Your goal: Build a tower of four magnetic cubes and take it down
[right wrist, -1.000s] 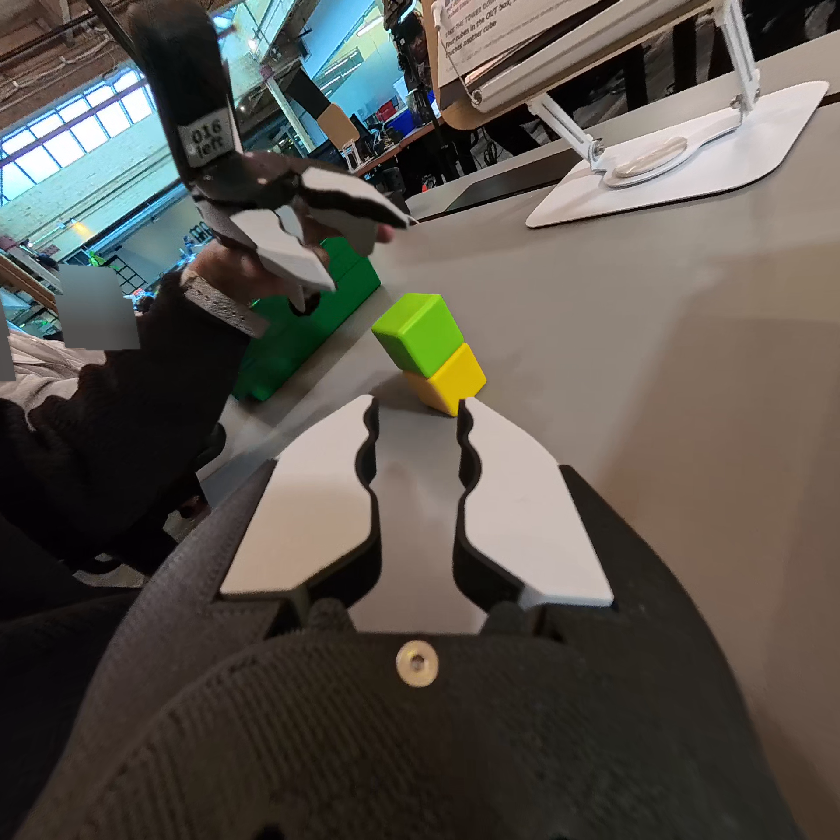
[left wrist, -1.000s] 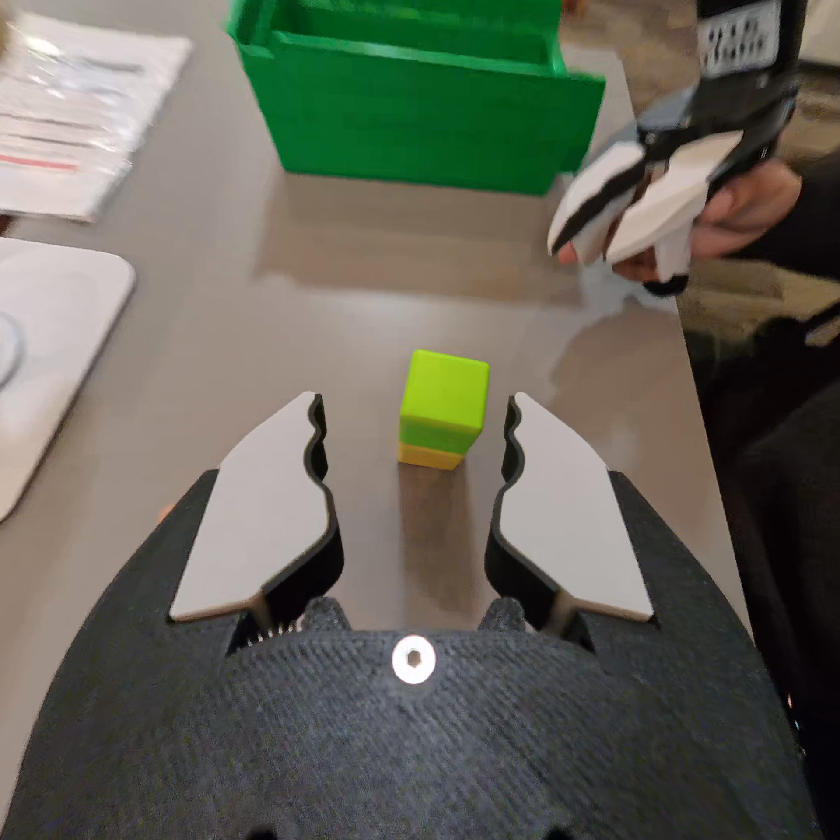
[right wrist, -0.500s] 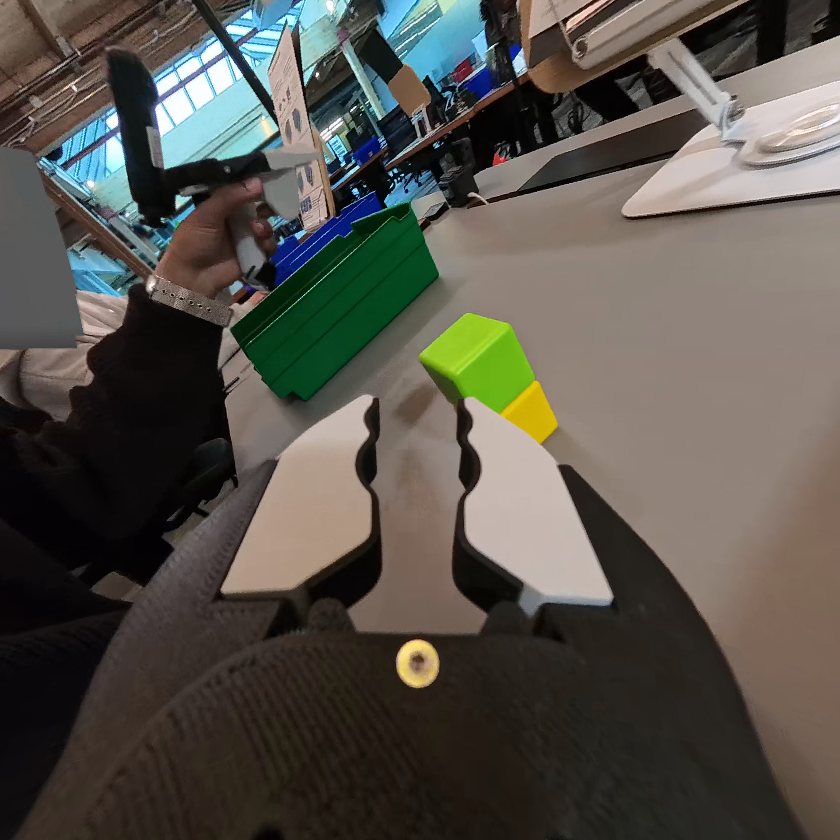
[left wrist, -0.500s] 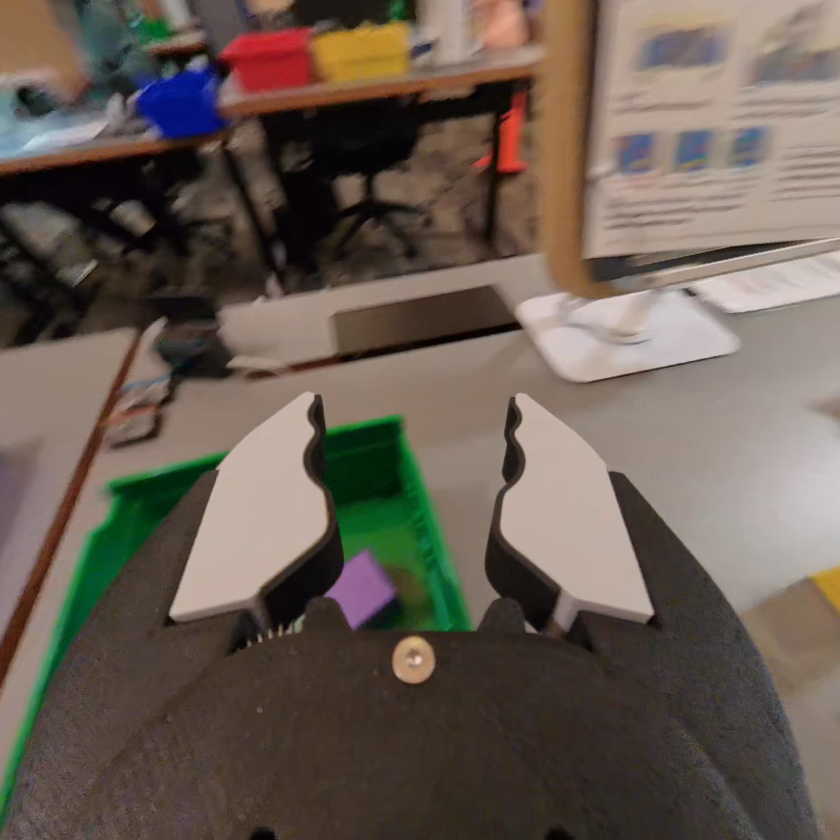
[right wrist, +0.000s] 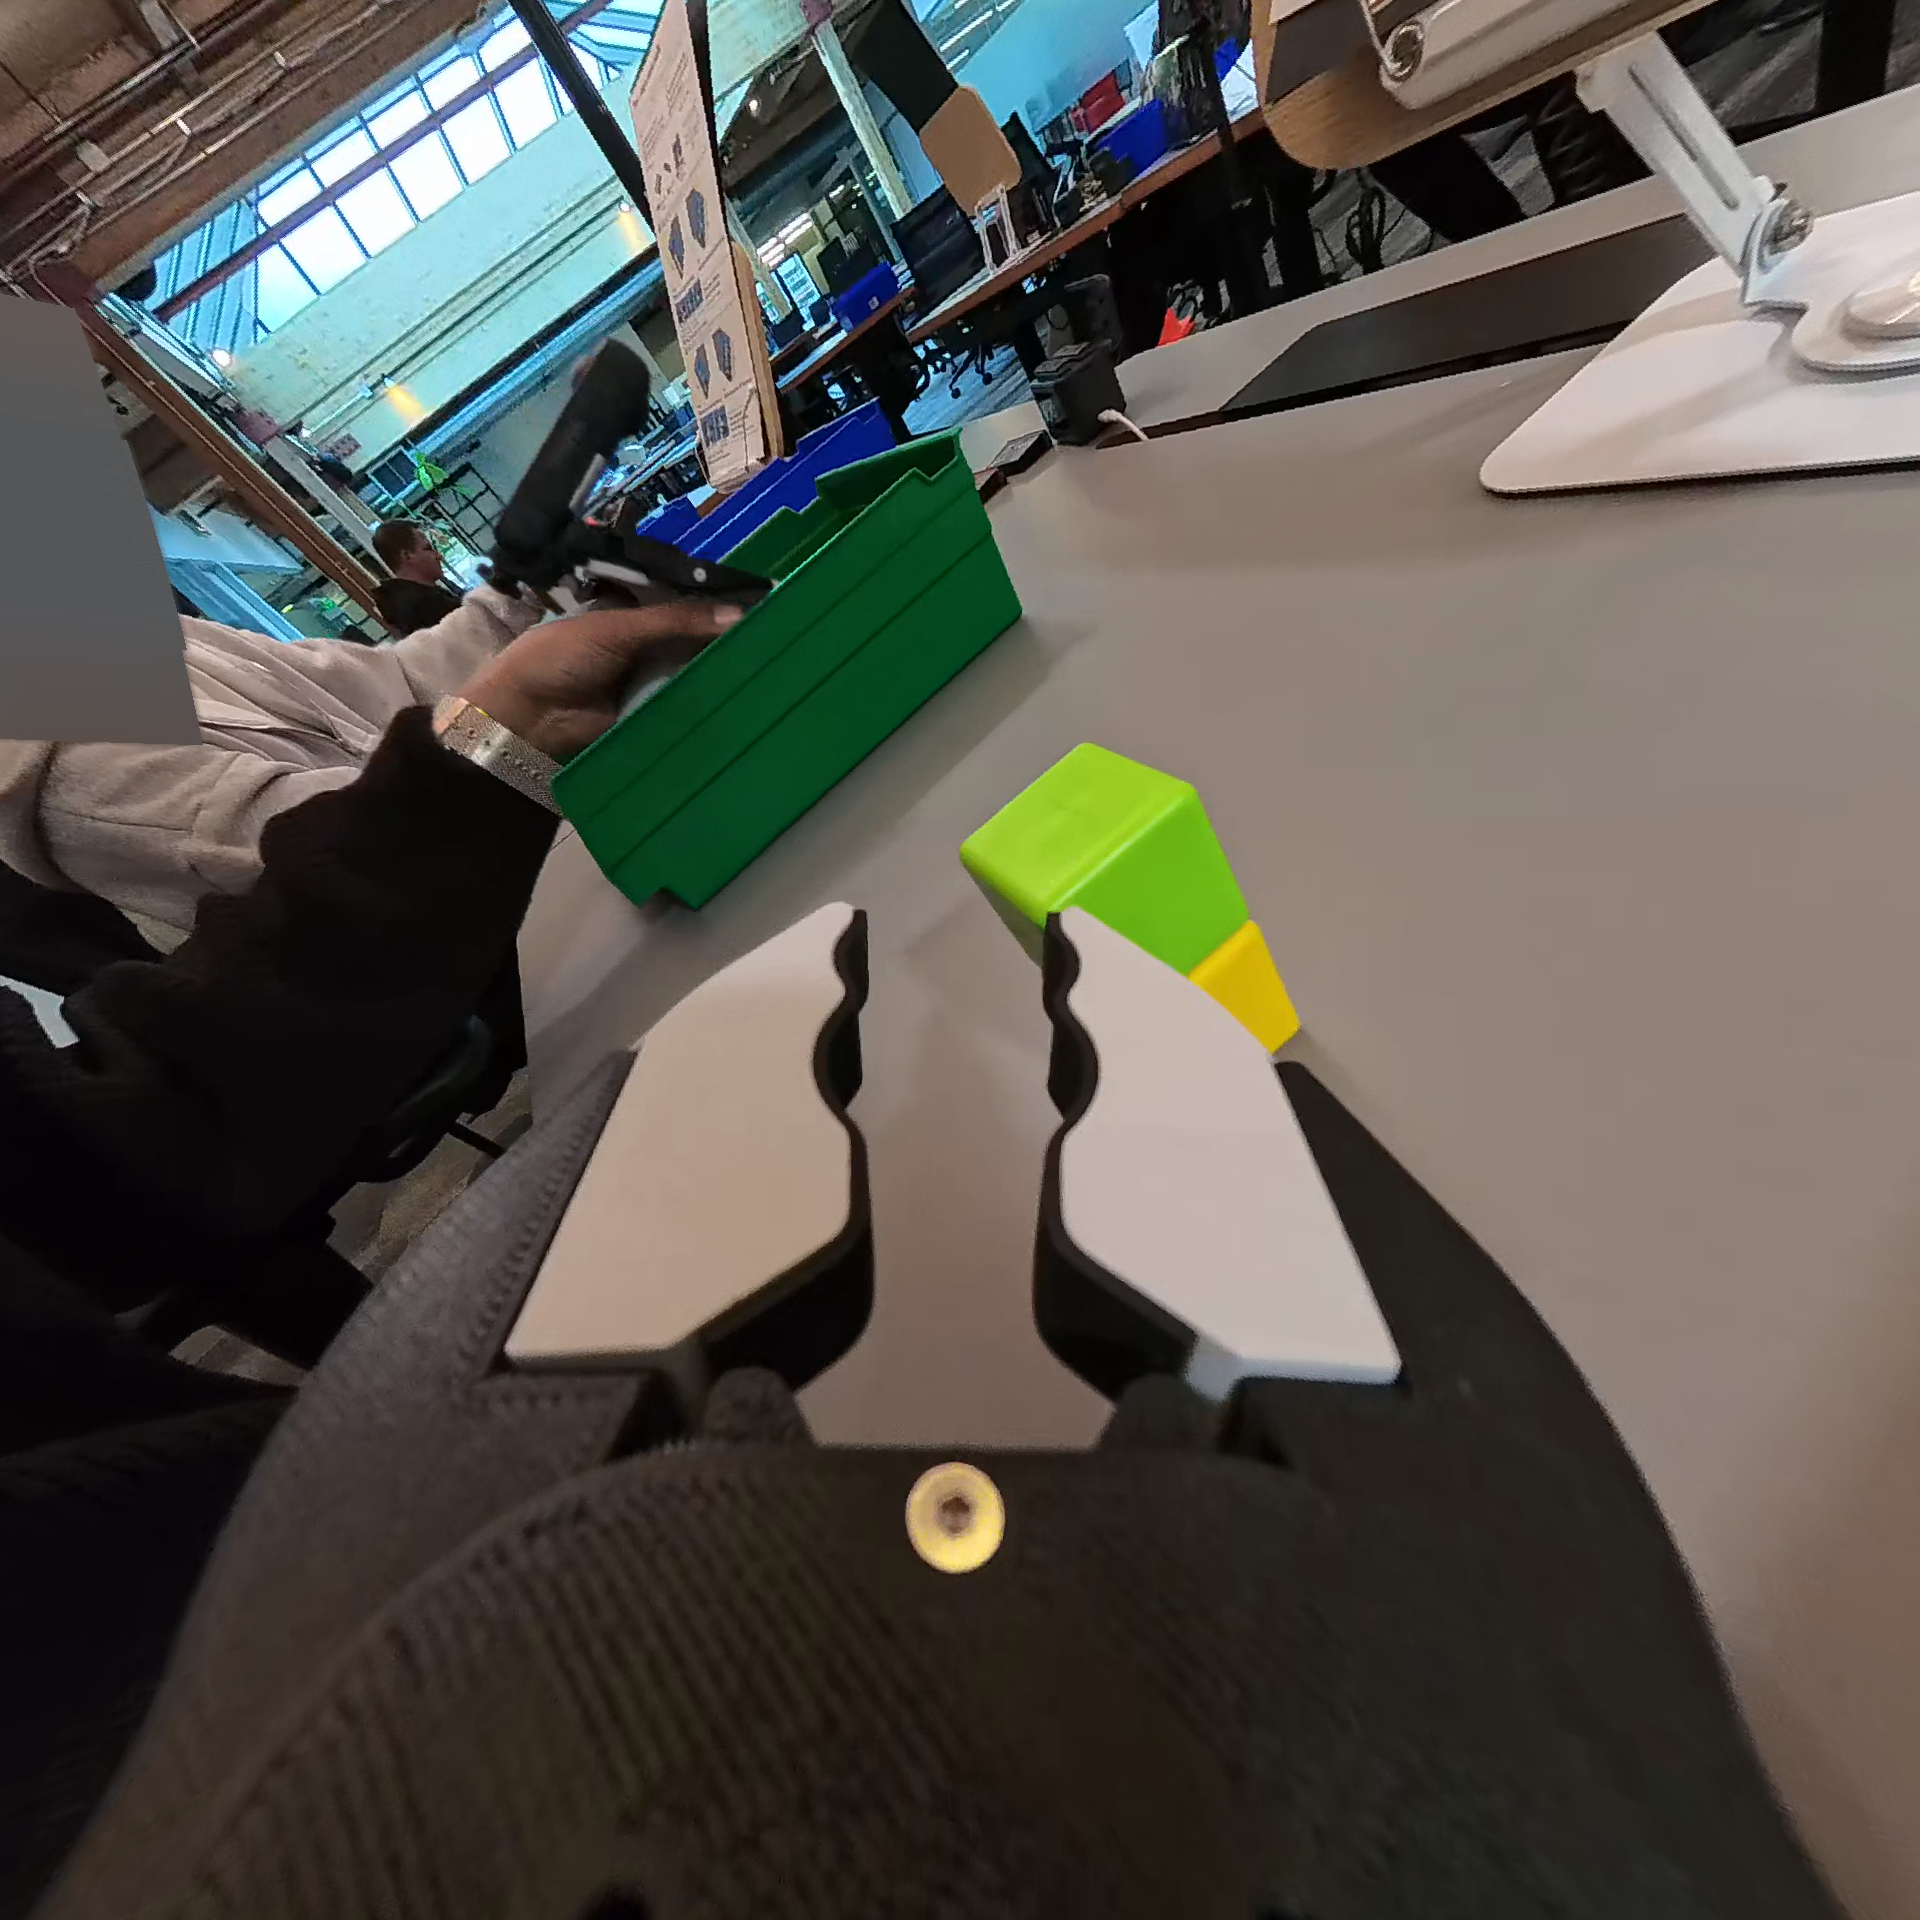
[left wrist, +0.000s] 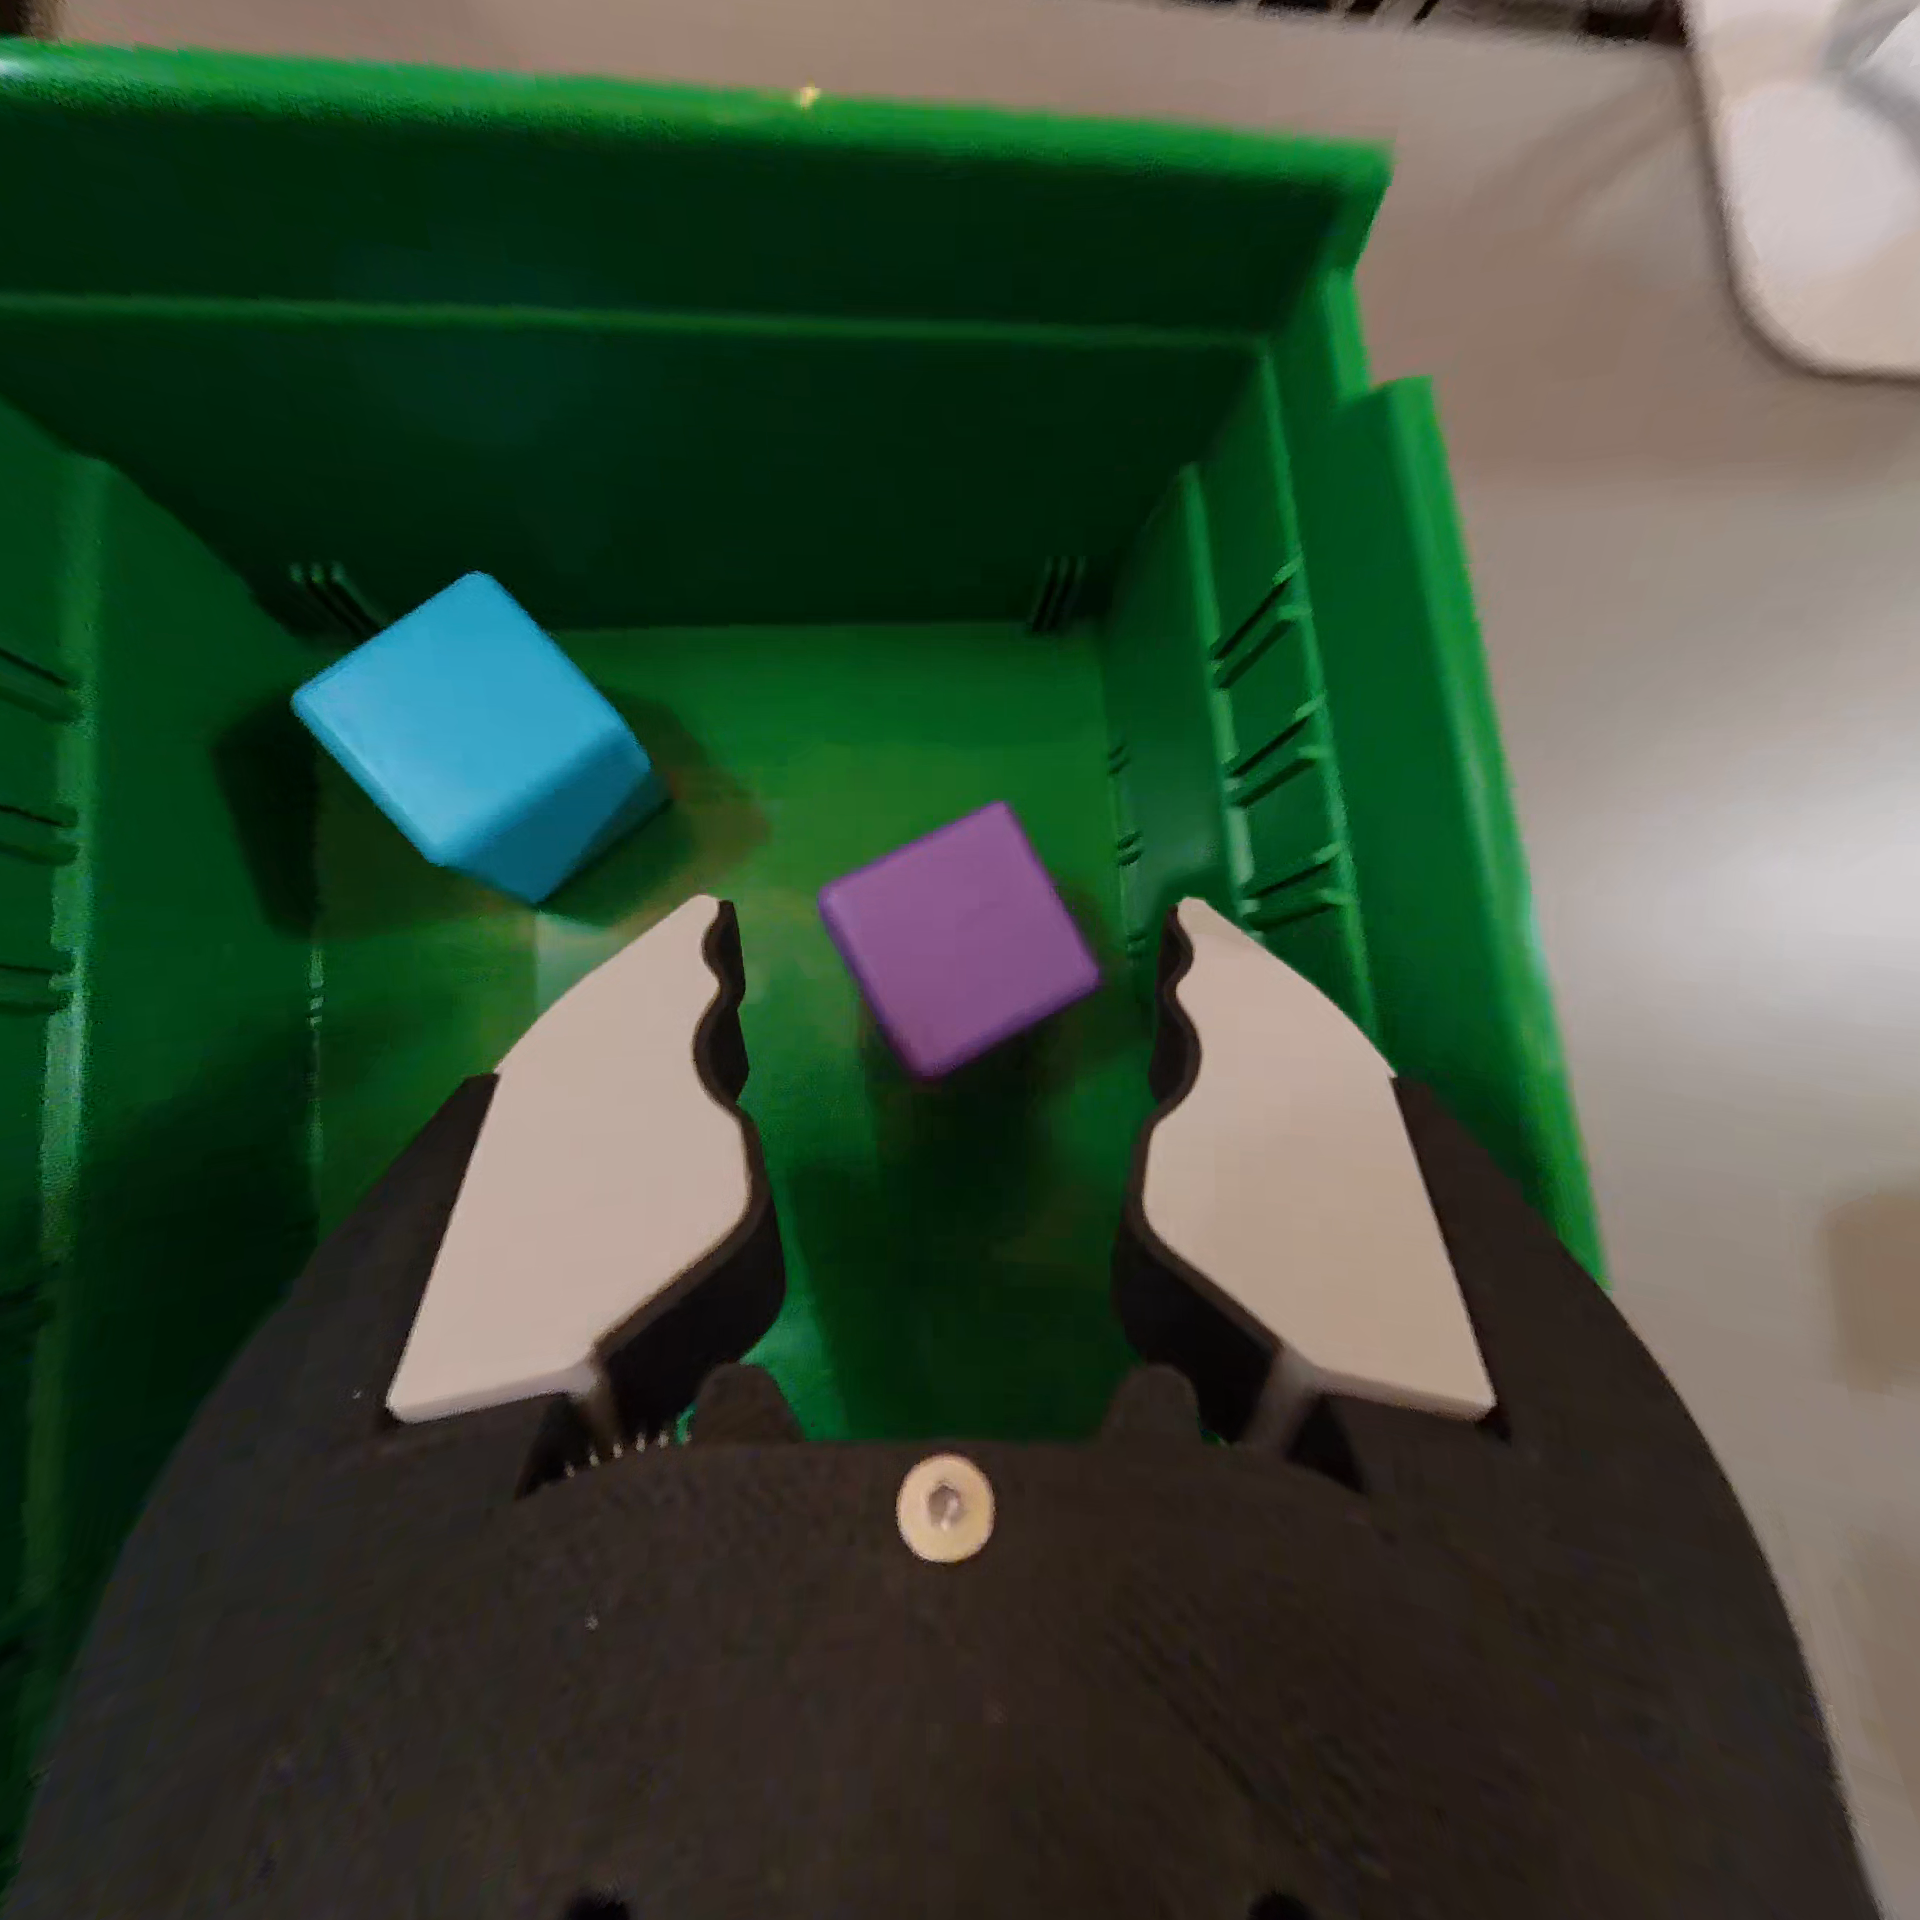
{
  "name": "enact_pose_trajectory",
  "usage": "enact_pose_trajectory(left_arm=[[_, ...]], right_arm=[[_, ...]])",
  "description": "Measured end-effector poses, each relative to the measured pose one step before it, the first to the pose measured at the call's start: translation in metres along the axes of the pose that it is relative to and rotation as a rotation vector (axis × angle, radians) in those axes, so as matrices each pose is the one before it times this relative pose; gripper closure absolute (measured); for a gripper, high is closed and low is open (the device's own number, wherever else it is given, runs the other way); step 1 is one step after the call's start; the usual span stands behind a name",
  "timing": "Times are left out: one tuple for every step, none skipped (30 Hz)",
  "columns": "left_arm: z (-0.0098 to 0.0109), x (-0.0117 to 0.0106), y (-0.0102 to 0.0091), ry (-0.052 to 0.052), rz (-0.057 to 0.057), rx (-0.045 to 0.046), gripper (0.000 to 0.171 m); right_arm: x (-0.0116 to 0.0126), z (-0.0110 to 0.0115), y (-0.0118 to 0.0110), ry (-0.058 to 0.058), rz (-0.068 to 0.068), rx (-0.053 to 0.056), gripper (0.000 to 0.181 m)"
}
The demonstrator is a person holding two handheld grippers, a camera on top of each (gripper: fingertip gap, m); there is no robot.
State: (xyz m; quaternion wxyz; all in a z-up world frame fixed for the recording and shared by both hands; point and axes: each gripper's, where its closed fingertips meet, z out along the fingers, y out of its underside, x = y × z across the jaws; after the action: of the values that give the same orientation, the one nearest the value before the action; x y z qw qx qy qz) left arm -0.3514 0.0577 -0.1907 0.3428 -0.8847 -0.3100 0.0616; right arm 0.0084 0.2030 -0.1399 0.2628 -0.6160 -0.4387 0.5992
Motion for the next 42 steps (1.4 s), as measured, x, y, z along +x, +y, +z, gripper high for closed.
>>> enact_pose_trajectory(left_arm=[[0.00306,-0.00438,0.00352,-0.0432,0.0284,-0.01929,0.096],[0.00299,-0.00126,0.00267,-0.02,0.0275,-0.01165,0.097],[0.00266,0.00168,0.00329,0.0055,0.0165,-0.01204,0.099],[0.00232,0.00144,0.0034,0.0135,-0.0026,-0.01489,0.101],[0.00167,0.00055,0.00233,0.0139,-0.0153,-0.01089,0.102],[0.0003,0.00016,0.0011,0.0152,-0.0156,-0.0029,0.103],[-0.00093,-0.00015,0.00058,0.0142,-0.0097,0.00006,0.11],[-0.00181,-0.00185,0.00067,0.0035,-0.0005,-0.00181,0.12],[-0.00196,-0.00332,0.00164,-0.0048,0.0137,-0.00803,0.122],[-0.00195,-0.00263,0.0024,-0.0015,0.0161,-0.01307,0.123],[-0.00188,-0.00163,0.00274,0.0048,0.0123,-0.01492,0.123],[-0.0018,-0.00102,0.00248,0.0085,0.0124,-0.01411,0.123],[-0.00143,-0.00101,0.0021,0.0061,0.012,-0.01085,0.123],[-0.00129,0.00004,0.00193,0.011,0.0144,-0.00921,0.123],[-0.00142,0.00011,0.002,0.011,0.0144,-0.01065,0.123],[-0.00155,0.00004,0.00187,0.0094,0.0137,-0.01087,0.123],[-0.00195,-0.00083,0.00048,0.0037,0.0114,-0.00256,0.123],[-0.00289,-0.00143,-0.00127,-0.0002,0.0073,0.00941,0.123],[-0.00415,-0.00097,-0.00261,0.0023,0.0061,0.01608,0.124],[-0.00554,-0.00079,-0.00314,0.0026,-0.0005,0.01591,0.124],[-0.00673,0.00003,-0.00398,0.0067,0.0012,0.01738,0.124],[-0.00793,0.00129,-0.0045,0.0085,0.002,0.01725,0.124],[-0.0092,0.00187,-0.00578,0.0062,0.001,0.02038,0.124],[-0.00996,0.00367,-0.00721,0.0092,0.0056,0.02505,0.124],[-0.01007,0.00488,-0.00841,0.0106,0.0109,0.03,0.124],[-0.00994,0.00488,-0.00967,0.0044,0.0108,0.0372,0.124],[-0.00918,0.00511,-0.01025,0.001,0.0121,0.03958,0.124],[-0.00838,0.00677,-0.01077,0.0065,0.016,0.04099,0.124],[-0.00706,0.01014,-0.01142,0.0227,0.0248,0.04421,0.124],[-0.00534,0.01319,-0.01185,0.0365,0.028,0.0475,0.124],[-0.0033,0.01482,-0.0119,0.0433,0.0246,0.04546,0.124],[-0.00099,0.01687,-0.01141,0.053,0.0331,0.04208,0.124],[0.00132,0.01826,-0.01056,0.0586,0.0374,0.03885,0.124],[0.00376,0.01782,-0.0093,0.0551,0.0336,0.0321,0.124],[0.00621,0.01799,-0.00798,0.0571,0.0372,0.02762,0.124],[0.00808,0.01869,-0.00644,0.0633,0.0438,0.02112,0.124],[0.01015,0.01823,-0.00546,0.063,0.0429,0.01735,0.124],[0.01152,0.01818,-0.00446,0.0649,0.0482,0.01479,0.124],[0.01268,0.01781,-0.00356,0.063,0.0561,0.01439,0.124],[0.01353,0.01644,-0.00275,0.056,0.0581,0.01339,0.124],[0.01394,0.01444,-0.00161,0.0502,0.0496,0.00785,0.124],[0.01382,0.01169,-0.0012,0.0441,0.0277,0.00536,0.124]], right_arm=[[0.00009,-0.00026,-0.00041,-0.001,0.0024,0.0018,0.148],[0.00008,-0.00022,-0.00046,-0.0014,0.0038,0.0025,0.148],[0.00016,-0.00031,-0.00024,-0.0013,0.0041,0.0023,0.148],[0.00012,-0.00016,-0.00021,-0.0016,0.0044,0.0017,0.148],[-0.00002,-0.00026,-0.00029,-0.0021,0.0046,0.0017,0.148],[-0.00013,-0.00011,-0.00033,-0.0024,0.0046,0.0023,0.148],[-0.00012,-0.00022,-0.00029,-0.0022,0.0046,0.0021,0.148],[-0.00015,-0.00012,-0.00023,-0.002,0.0044,0.0018,0.148],[-0.00009,-0.00013,-0.00041,-0.002,0.004,0.0022,0.148],[-0.00021,-0.0001,-0.00029,-0.0018,0.0036,0.002,0.148],[0.00002,-0.00009,-0.00015,-0.0013,0.0034,0.001,0.148],[0.00012,0.00011,0.0,-0.0008,0.0029,0.0005,0.148],[0.00012,0.0,-0.00007,-0.0005,0.0025,0.0006,0.148],[0.00004,-0.00009,-0.00015,-0.0007,0.0022,0.0008,0.148],[-0.00004,-0.00005,-0.00024,-0.0006,0.0017,0.0012,0.148],[-0.00002,-0.00003,-0.00019,-0.0002,0.001,0.0012,0.148],[0.00005,-0.00015,-0.00012,0.0001,0.0004,0.0008,0.148],[0.00005,0.0,-0.00019,0.0003,0.0001,0.0004,0.148],[0.00011,0.00001,-0.0001,0.0003,0.0002,0.0004,0.148],[0.0001,-0.00008,0.0,0.0001,0.0005,0.0004,0.148],[0.00017,-0.00001,-0.00006,0.0,0.0007,0.0003,0.148],[0.00013,0.0,-0.00017,0.0001,0.0007,0.0005,0.148],[0.00018,0.0,-0.00008,0.0002,0.0009,0.0004,0.148],[0.00023,0.00008,0.00003,0.0001,0.0011,0.0001,0.148],[0.00023,0.00005,0.00008,0.0001,0.001,-0.0004,0.148],[0.0002,-0.00003,0.00008,0.0001,0.0012,-0.0002,0.148],[0.00005,0.00003,-0.00014,-0.0005,0.0015,0.0009,0.148],[-0.00001,-0.00015,-0.00023,-0.0004,0.0014,0.0013,0.148],[0.00007,-0.00003,-0.0001,0.0,0.0008,0.0011,0.148],[0.00008,-0.00016,-0.00012,0.0003,0.0002,0.0008,0.148],[0.00004,-0.00016,-0.00021,0.0004,0.0002,0.0009,0.148],[0.0,-0.00015,-0.00023,0.0002,0.0004,0.001,0.148],[0.00001,-0.00025,-0.0002,0.0002,0.0001,0.001,0.148],[0.0,-0.00038,-0.00015,0.0009,-0.0006,0.0005,0.148],[0.00004,-0.00054,0.00002,0.0021,-0.0015,0.0003,0.148],[0.00028,-0.00082,0.00025,0.0031,-0.002,0.0003,0.149],[0.00027,-0.00123,0.00017,0.0034,-0.0014,0.0005,0.149],[0.00024,-0.00146,0.00002,0.0033,-0.0005,0.0016,0.149],[0.00036,-0.00176,-0.00016,0.004,-0.0001,0.0031,0.149],[0.00064,-0.00214,-0.00028,0.0052,0.0001,0.0038,0.149],[0.00082,-0.00244,-0.00021,0.0059,0.0006,0.0039,0.149],[0.00088,-0.0026,-0.00005,0.0061,0.0016,0.0041,0.149]])
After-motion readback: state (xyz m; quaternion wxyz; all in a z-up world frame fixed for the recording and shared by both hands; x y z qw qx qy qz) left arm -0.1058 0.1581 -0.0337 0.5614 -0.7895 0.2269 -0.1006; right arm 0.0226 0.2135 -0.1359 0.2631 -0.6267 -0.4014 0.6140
